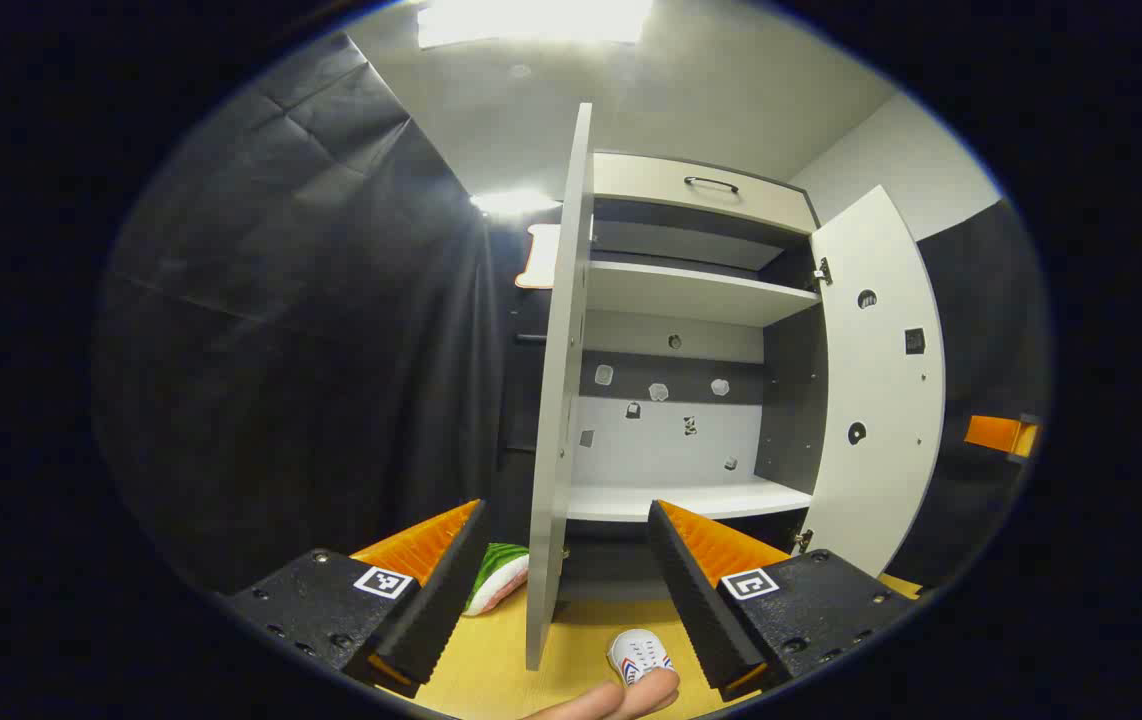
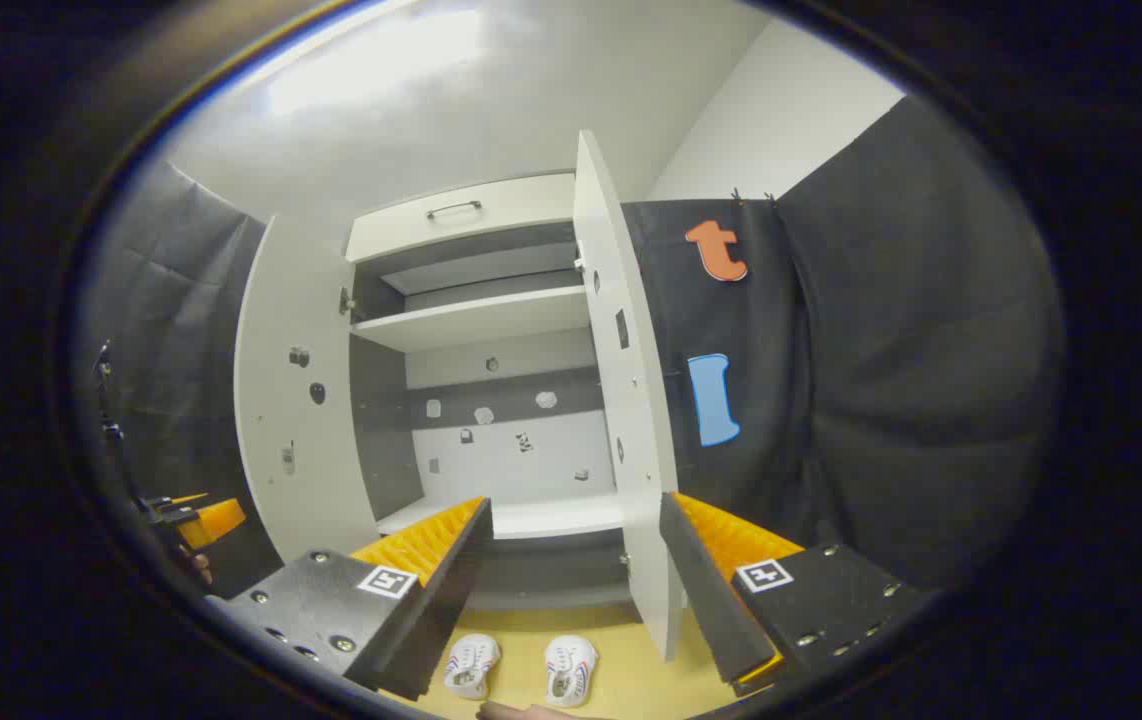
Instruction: Grab one shoe with the right hand and put it into the shoe cabinet, grab the other shoe with the left hand and put it into the shoe cabinet; then close the right door with the right hand and the left door with the left hand.
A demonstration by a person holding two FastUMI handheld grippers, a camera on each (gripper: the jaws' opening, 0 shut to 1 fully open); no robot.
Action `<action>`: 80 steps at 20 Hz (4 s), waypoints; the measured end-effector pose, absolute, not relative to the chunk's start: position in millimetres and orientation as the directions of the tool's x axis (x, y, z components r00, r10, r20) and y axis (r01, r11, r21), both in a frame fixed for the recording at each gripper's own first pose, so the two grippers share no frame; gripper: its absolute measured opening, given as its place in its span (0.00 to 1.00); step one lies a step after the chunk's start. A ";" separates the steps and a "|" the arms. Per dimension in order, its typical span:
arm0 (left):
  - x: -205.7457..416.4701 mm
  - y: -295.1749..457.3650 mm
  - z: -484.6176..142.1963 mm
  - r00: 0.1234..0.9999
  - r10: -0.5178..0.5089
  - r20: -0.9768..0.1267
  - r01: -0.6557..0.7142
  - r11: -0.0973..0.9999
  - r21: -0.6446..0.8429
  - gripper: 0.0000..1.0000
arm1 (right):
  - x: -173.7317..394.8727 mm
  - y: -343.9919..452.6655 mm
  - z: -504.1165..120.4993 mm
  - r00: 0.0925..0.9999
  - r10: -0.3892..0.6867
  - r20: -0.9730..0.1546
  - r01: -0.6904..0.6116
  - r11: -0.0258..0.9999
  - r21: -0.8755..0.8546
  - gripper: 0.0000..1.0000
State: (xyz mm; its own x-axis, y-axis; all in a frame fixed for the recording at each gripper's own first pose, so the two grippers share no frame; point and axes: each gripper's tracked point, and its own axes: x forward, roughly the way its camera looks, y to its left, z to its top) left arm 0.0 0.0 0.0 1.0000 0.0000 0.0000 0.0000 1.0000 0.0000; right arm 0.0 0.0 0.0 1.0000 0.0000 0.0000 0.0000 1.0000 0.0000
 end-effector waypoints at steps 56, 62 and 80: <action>-30.5 2.3 -100.3 0.992 -0.081 -0.100 0.082 0.997 0.012 0.97 | 45.5 44.8 -484.7 0.790 0.017 -0.613 -0.129 0.982 -0.140 1.00; -20.9 -12.4 -100.0 0.989 -0.128 -0.070 0.129 0.992 0.003 0.96 | 73.4 34.9 -504.1 0.760 0.040 -0.649 0.034 0.994 0.100 0.51; 43.5 -61.0 -139.4 0.964 -0.228 -0.138 0.231 0.973 0.006 0.97 | 106.5 63.0 -438.1 0.912 0.138 -0.386 -0.034 0.964 0.265 0.01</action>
State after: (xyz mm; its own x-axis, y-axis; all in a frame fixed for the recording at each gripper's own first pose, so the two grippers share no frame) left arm 43.5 -61.0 -139.4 0.9637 -0.2282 -0.1383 0.2312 0.9729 0.0057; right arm 106.5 63.0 -438.1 0.9120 0.1382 -0.3862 -0.0338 0.9636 0.2650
